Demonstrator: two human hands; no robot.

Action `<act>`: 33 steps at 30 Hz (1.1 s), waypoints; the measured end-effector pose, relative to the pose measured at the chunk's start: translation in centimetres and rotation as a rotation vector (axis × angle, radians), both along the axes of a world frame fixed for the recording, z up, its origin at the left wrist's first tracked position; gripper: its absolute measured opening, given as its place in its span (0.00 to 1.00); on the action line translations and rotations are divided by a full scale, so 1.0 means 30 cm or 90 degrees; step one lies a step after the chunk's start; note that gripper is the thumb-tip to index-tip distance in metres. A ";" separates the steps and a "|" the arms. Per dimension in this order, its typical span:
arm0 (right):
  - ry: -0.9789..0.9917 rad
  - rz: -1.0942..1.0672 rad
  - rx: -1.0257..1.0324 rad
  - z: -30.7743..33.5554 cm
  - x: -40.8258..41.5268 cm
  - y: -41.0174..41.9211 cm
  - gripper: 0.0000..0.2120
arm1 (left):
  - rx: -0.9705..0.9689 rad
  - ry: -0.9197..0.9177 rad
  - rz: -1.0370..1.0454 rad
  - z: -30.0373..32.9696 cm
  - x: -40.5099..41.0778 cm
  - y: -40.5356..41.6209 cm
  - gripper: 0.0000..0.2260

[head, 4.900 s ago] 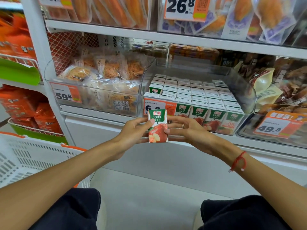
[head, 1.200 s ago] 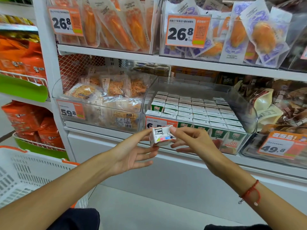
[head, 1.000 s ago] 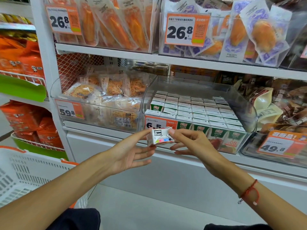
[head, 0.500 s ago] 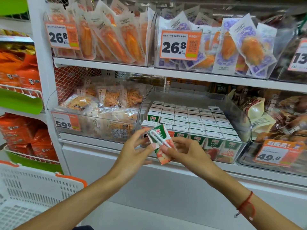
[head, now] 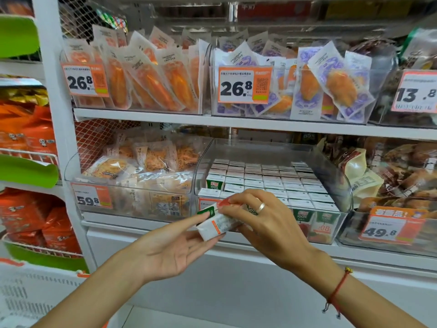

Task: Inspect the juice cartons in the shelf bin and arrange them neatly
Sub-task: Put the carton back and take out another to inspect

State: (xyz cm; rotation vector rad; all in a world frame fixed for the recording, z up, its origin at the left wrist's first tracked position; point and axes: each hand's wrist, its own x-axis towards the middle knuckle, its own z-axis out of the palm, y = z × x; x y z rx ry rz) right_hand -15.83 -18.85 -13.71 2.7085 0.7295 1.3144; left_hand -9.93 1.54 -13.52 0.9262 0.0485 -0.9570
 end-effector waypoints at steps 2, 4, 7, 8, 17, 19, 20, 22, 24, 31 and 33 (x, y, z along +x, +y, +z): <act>-0.025 0.005 -0.010 0.002 0.020 -0.009 0.13 | 0.012 -0.034 -0.010 0.025 0.018 0.004 0.26; -0.002 -0.012 0.024 0.003 0.044 -0.028 0.17 | 0.045 -0.128 0.021 0.060 0.045 -0.006 0.23; 0.097 -0.104 0.135 -0.005 0.077 -0.091 0.29 | 0.154 -0.372 0.100 0.129 0.104 -0.049 0.19; 0.137 -0.148 0.159 -0.014 0.087 -0.120 0.29 | 0.216 -0.471 0.127 0.150 0.128 -0.070 0.17; 0.327 -0.298 0.142 -0.095 0.133 -0.226 0.27 | 0.736 -1.212 -0.015 0.197 0.327 -0.213 0.21; 0.330 -0.299 0.137 -0.097 0.128 -0.228 0.26 | 0.797 -1.244 -0.074 0.209 0.349 -0.211 0.23; 0.333 -0.300 0.136 -0.099 0.127 -0.228 0.26 | 0.828 -1.249 -0.105 0.222 0.357 -0.207 0.23; 0.334 -0.300 0.130 -0.101 0.126 -0.225 0.26 | 0.884 -1.265 -0.160 0.252 0.367 -0.193 0.24; 0.334 -0.302 0.133 -0.099 0.127 -0.225 0.27 | 0.932 -1.299 -0.220 0.283 0.382 -0.192 0.24; 0.341 -0.300 0.140 -0.104 0.129 -0.223 0.27 | 0.941 -1.289 -0.436 0.259 0.419 -0.254 0.23; 0.341 -0.299 0.146 -0.104 0.130 -0.223 0.27 | 0.954 -1.268 -0.486 0.234 0.426 -0.273 0.23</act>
